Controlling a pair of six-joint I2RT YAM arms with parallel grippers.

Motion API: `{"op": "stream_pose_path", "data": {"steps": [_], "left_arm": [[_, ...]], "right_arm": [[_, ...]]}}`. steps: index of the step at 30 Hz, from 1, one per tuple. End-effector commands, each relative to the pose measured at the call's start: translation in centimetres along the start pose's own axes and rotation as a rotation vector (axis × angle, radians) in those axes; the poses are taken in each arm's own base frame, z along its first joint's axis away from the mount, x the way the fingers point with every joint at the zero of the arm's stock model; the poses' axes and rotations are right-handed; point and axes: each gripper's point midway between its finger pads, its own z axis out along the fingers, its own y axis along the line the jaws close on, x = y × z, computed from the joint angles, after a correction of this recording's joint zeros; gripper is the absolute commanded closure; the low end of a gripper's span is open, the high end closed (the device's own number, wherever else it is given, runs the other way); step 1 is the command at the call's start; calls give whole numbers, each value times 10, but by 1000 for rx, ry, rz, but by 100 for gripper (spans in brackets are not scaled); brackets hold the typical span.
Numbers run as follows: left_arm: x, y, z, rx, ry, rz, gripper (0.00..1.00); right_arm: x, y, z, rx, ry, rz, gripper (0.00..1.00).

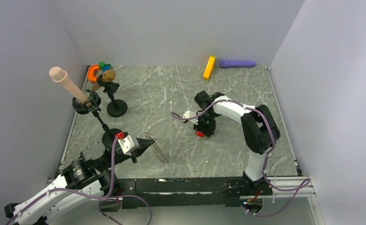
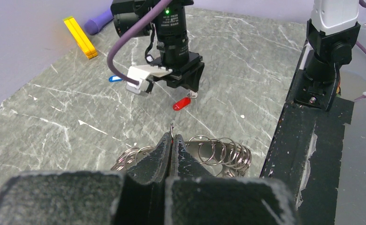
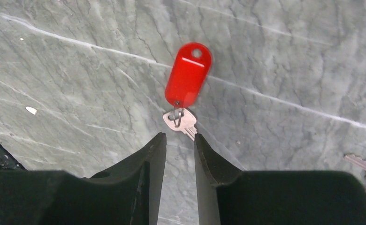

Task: Put the keys on the keyring

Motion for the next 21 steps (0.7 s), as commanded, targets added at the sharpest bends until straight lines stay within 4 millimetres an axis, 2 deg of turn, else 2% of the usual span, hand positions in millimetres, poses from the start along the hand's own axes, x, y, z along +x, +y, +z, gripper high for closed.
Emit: {"op": "stream_pose_path", "data": {"steps": [1,5,8,11,12,15,21], "left_arm": [[-26,2,0,-11,-88,-17,100],[-27,2,0,-8,-89,-18,100],[-27,2,-2,-12,-91,-21,100],[-27,3,-3,-14,-99,-18,100],[-26,2,-3,-13,-100,-18,100],[-27,3,-2,-15,-98,-14,100],[-29,2,0,-9,-99,-13,100]], "right_arm": [[-11,0,-20,29,-100,9,66],[-14,2,-26,11,-169,30,65],[-15,-1,-39,8,-297,51,64],[-13,1,-47,55,-457,-48,62],[-7,5,-44,65,-487,-87,61],[-7,14,-41,98,-556,-211,59],[-11,3,-28,120,-593,-224,59]]}}
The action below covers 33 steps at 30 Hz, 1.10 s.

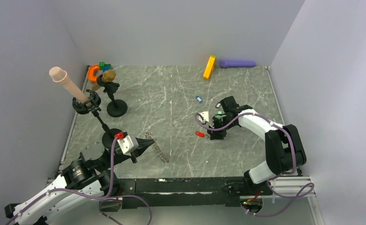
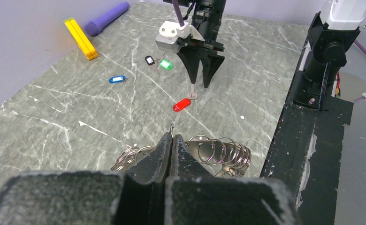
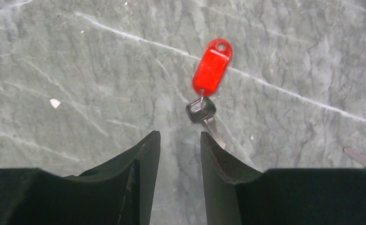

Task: Put the keys on the keyring

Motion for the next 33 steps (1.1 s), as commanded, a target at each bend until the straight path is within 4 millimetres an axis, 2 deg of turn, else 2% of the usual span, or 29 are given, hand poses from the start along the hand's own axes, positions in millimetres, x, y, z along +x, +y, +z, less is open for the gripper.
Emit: {"op": "stream_pose_path", "data": {"steps": [1,20,33], "left_arm": [[-27,2,1,-10,-89,-14,100],[-24,3,0,-15,-85,-16,100],[-24,3,1,-15,-82,-18,100]], "right_arm": [[-22,-20,10,41,-127,-130,59],[-3,-23,34,1,-100,-107,63],[-4,-20,37,-17,-105,-83,68]]}}
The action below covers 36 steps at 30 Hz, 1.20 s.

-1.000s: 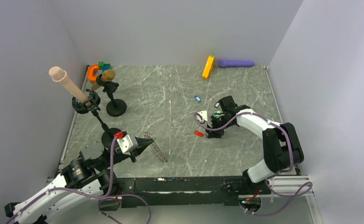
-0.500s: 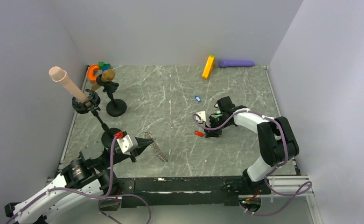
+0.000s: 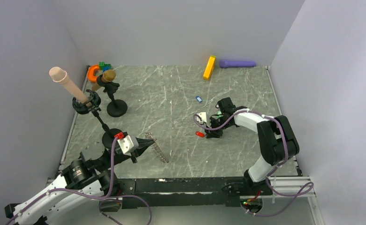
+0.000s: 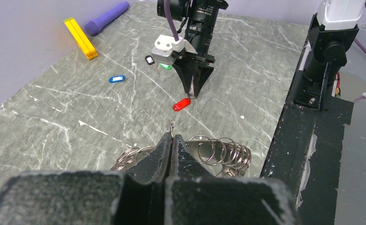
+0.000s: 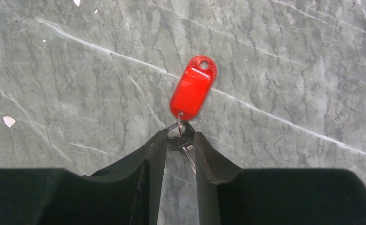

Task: Put the keys on the keyring

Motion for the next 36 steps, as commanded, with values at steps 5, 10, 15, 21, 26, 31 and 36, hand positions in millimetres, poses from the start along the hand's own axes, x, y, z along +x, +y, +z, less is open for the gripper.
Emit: {"op": "stream_pose_path", "data": {"steps": [5,10,15,21,26,31,36], "left_arm": [[-24,3,1,-17,-85,-16,100],[-24,3,1,-15,-83,-17,100],[-24,3,1,-16,-84,-18,100],[-23,3,1,-15,-83,-19,100],[-24,3,1,-14,-81,-17,100],[-24,3,1,-16,-84,-19,100],[-24,3,2,-14,-82,-17,100]], "right_arm": [[-10,-1,4,-9,-43,-14,69],[-12,-5,5,9,-42,5,69],[-11,-6,6,12,-34,15,70],[-11,-4,6,8,-36,8,71],[-11,-4,8,0,-30,12,77],[-11,-3,9,-6,-28,12,83],[-12,-2,9,-12,-31,17,92]]}}
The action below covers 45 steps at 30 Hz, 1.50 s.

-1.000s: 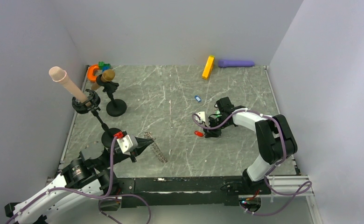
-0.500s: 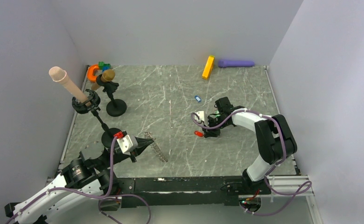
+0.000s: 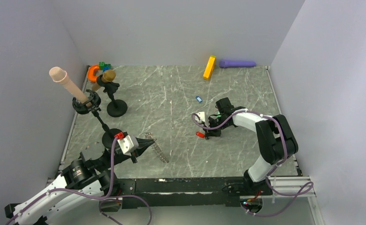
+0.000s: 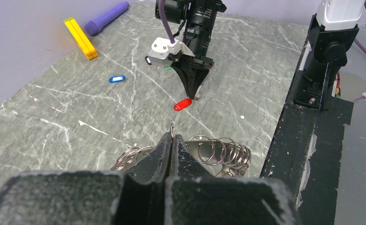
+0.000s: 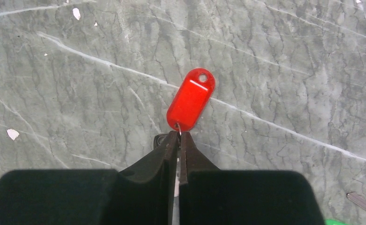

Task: Put the keys on the keyring

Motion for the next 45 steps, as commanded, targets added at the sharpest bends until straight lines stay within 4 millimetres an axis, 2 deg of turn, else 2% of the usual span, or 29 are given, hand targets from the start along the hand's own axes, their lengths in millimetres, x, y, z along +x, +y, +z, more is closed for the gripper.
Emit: {"op": "stream_pose_path", "data": {"steps": [1,4,11,16,19,25,30,31,36,39,45], "left_arm": [[-24,3,2,-12,-83,-16,100],[-25,3,2,-11,-82,-14,100],[-27,3,1,-12,-84,-14,100],[-28,2,1,-7,-83,-13,100],[-30,2,2,-4,-85,-8,100],[-39,0,7,19,-95,21,100],[-50,-1,14,33,-114,43,100],[-52,0,14,35,-119,48,100],[-59,-2,17,51,-133,64,100],[-61,-3,16,56,-135,72,100],[-65,-3,13,64,-135,96,100]], "right_arm": [[-9,-3,2,-8,-27,-17,94],[-10,-3,1,-5,-27,-20,100],[-14,-4,-5,5,-27,-49,100],[-37,-6,-23,31,-68,-65,100],[-63,0,-40,8,-120,-73,100],[-126,19,-90,-97,-235,-128,100],[-185,47,-146,-170,-354,-338,100],[-200,52,-159,-166,-390,-395,100],[-250,75,-203,-104,-538,-556,100],[-276,95,-223,-93,-609,-637,100],[-307,138,-243,-136,-682,-752,100]]}}
